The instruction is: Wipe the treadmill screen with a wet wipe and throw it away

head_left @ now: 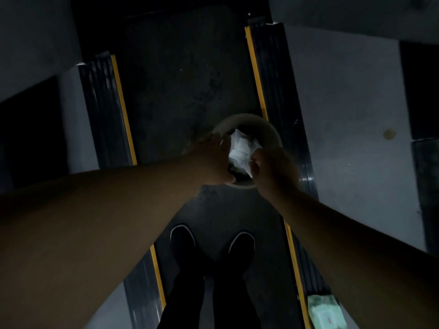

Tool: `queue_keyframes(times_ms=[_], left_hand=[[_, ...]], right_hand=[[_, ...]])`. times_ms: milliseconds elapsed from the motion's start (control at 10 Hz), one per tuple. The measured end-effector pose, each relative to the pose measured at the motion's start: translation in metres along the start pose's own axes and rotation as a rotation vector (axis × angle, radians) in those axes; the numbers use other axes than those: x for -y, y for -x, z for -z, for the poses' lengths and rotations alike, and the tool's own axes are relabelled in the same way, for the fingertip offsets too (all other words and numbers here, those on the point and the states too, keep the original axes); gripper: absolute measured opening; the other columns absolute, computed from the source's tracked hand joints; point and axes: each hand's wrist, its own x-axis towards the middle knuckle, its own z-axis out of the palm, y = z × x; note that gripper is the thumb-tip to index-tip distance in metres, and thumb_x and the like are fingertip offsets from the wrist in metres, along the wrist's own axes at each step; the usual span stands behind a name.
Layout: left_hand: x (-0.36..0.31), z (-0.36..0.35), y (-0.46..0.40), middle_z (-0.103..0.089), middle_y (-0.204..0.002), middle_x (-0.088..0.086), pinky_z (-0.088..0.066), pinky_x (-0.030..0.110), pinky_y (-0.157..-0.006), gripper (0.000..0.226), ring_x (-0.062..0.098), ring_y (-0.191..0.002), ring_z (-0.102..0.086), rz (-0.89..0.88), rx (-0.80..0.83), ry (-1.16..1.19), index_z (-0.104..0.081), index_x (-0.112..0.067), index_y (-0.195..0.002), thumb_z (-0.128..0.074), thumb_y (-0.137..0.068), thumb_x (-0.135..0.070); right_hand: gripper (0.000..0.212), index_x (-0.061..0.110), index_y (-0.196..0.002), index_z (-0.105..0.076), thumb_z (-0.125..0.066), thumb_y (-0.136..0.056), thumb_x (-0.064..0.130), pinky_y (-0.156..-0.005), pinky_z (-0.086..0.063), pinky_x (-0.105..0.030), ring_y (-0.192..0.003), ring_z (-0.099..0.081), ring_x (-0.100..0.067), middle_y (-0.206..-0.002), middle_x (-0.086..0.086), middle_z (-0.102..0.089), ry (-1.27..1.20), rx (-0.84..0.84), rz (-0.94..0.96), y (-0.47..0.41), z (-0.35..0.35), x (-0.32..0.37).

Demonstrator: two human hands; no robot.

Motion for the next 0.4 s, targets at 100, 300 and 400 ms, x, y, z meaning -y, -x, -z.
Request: queue_keyframes(times_ms=[100,300,400], left_hand=[[-0.001,-0.012,-0.011,-0.024,-0.166,0.009,-0.036,0.055,-0.114,0.115,0.033,-0.151,-0.024,0.006,0.036,-0.028,-0.013,-0.018,-0.16,-0.068,-0.074,-0.072],[-0.003,-0.016,-0.005,-0.037,-0.159,0.01,-0.043,0.052,-0.108,0.102,0.033,-0.143,-0.037,-0.027,0.004,0.003,-0.023,-0.017,-0.157,-0.066,-0.08,-0.068],[-0.005,-0.016,0.001,-0.036,-0.158,0.01,-0.043,0.05,-0.108,0.103,0.033,-0.143,-0.037,0.004,0.028,0.04,-0.022,-0.016,-0.157,-0.069,-0.08,-0.066]], right_hand=[[0.031,0.017,-0.121,-0.064,-0.061,-0.095,0.035,-0.085,-0.054,-0.041,-0.11,-0.061,-0.025,-0.118,-0.007,-0.067,-0.021,0.018,0.007,-0.004,-0.018,-0.007],[0.032,0.017,-0.122,-0.063,-0.051,-0.1,0.037,-0.08,-0.055,-0.039,-0.1,-0.065,-0.021,-0.11,-0.006,-0.071,-0.026,0.016,0.021,0.003,-0.027,-0.011],[0.043,0.016,-0.128,-0.057,-0.041,-0.101,0.045,-0.093,-0.051,-0.044,-0.116,-0.06,-0.026,-0.125,-0.01,-0.065,0.069,0.041,0.07,0.002,-0.028,-0.013]])
